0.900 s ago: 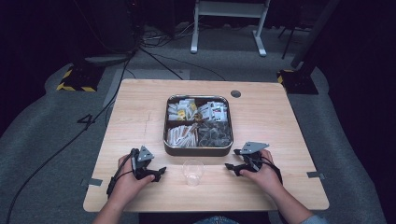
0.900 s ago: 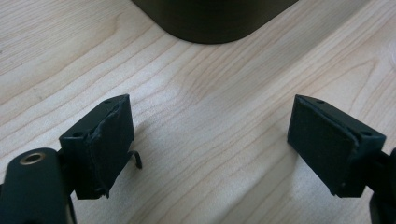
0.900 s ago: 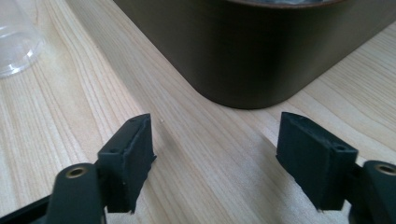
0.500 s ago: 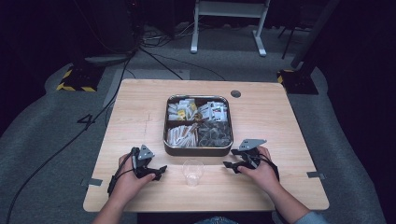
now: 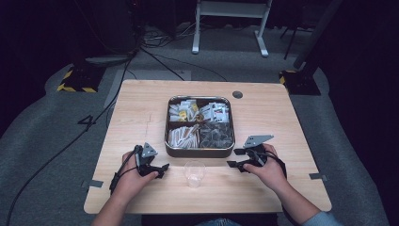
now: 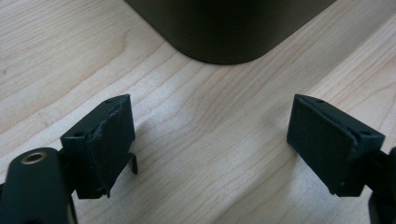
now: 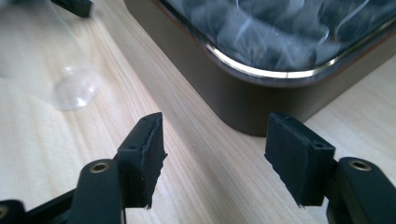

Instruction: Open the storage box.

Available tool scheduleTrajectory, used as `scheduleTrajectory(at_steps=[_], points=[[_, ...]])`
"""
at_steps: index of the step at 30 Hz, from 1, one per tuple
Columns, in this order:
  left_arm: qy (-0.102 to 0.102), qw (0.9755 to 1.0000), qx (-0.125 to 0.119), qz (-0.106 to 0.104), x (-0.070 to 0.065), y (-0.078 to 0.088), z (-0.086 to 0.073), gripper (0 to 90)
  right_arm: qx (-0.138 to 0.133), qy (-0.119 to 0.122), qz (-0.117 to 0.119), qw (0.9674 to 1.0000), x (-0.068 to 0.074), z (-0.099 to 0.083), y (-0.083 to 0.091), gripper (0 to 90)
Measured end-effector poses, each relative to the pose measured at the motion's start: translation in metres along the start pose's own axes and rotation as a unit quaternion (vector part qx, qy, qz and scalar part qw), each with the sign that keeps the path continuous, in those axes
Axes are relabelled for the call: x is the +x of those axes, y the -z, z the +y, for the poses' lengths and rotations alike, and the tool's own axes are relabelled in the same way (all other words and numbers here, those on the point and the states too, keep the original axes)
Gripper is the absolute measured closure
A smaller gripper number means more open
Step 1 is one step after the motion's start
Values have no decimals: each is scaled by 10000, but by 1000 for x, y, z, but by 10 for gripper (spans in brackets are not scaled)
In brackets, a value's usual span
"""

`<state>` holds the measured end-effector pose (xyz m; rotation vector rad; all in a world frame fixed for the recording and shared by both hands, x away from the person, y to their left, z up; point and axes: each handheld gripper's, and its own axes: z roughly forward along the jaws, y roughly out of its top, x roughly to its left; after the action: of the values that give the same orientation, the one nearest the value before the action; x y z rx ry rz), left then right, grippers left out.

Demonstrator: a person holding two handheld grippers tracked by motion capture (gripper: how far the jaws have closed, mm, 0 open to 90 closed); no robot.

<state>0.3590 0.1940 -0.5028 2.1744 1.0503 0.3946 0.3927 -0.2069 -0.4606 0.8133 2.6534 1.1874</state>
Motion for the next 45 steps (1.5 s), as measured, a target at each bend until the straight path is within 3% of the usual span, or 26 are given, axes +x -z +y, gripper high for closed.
scheduleTrajectory(at_steps=[1,2,7,13,16,18,21,27,30,38,45], points=[[66,10000,69,-11,-2,3,2,246,-36,70,-19,10000,2,6,7,375],[66,10000,69,-11,-2,3,2,262,-36,70,-19,10000,2,6,7,375],[214,9995,-176,-164,-3,10,5,255,-293,162,-81,9994,1,24,19,368],[257,9993,-189,-182,0,11,1,256,-445,309,-181,9984,-5,48,23,357],[488,9970,-410,-430,1,13,-1,254,-444,337,-200,9982,-10,58,21,353],[548,9963,-457,-484,1,14,-2,248,-448,344,-212,9982,-12,61,20,352],[529,9958,-563,-492,1,16,-2,245,-471,323,-222,9981,-18,70,15,352],[540,9968,-439,-384,1,24,-13,246,-247,448,-493,9975,-37,89,-5,333],[554,9970,-455,-306,0,31,-20,246,-233,376,-455,9980,-46,95,-16,331],[681,9966,-410,-231,0,42,-36,247,-179,439,-506,9976,-52,111,-37,341],[746,9965,-307,-198,-1,45,-45,247,-85,338,-373,9987,-55,123,-62,365]])
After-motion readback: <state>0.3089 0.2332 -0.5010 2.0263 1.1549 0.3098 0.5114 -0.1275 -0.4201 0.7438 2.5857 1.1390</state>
